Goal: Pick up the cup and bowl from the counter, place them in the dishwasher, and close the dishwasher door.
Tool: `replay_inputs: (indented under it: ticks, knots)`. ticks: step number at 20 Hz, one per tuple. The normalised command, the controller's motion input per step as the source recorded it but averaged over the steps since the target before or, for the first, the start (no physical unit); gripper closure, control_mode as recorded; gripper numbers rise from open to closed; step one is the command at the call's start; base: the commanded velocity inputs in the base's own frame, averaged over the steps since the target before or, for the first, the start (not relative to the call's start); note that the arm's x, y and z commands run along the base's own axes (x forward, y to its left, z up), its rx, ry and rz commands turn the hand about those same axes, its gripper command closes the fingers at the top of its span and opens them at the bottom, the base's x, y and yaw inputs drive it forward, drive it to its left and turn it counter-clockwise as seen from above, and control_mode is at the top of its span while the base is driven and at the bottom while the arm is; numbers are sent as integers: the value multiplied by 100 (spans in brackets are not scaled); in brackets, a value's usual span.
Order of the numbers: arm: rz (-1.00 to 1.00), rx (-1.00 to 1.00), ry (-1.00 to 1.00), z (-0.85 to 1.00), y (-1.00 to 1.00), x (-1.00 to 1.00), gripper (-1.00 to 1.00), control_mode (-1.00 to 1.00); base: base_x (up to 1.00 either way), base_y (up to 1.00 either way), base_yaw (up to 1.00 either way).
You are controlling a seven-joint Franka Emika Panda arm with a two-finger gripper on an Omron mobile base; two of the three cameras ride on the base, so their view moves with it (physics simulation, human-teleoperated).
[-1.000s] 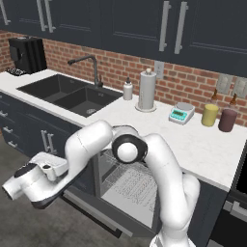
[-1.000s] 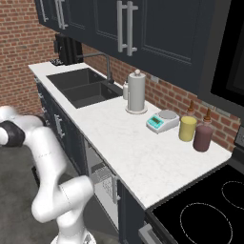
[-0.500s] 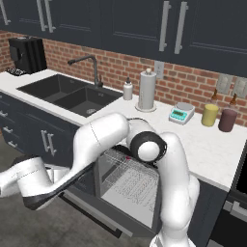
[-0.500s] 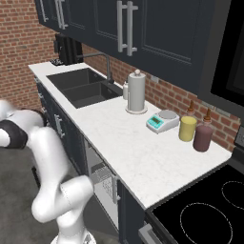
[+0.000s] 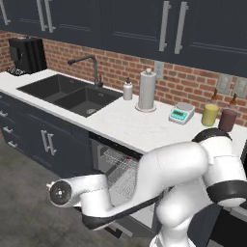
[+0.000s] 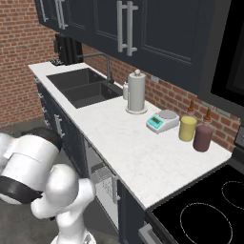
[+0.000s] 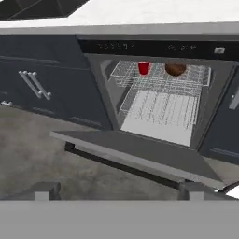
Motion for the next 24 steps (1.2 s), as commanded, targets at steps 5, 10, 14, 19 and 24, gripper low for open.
replay_inputs:
  ticks: [5, 10, 14, 19, 24]
  knots:
    - [13, 79, 15, 6, -63, -7, -100, -100, 0, 0, 0]
    - [5, 62, 18, 20, -8, 0, -100, -100, 0, 0, 0]
    - [1, 50, 21, -1, 10, 7, -100, -100, 0, 0, 0]
    - [0, 31, 21, -12, 54, 6, -100, -100, 0, 0, 0]
    - [0, 6, 17, -6, 48, 0, -100, -100, 0, 0, 0]
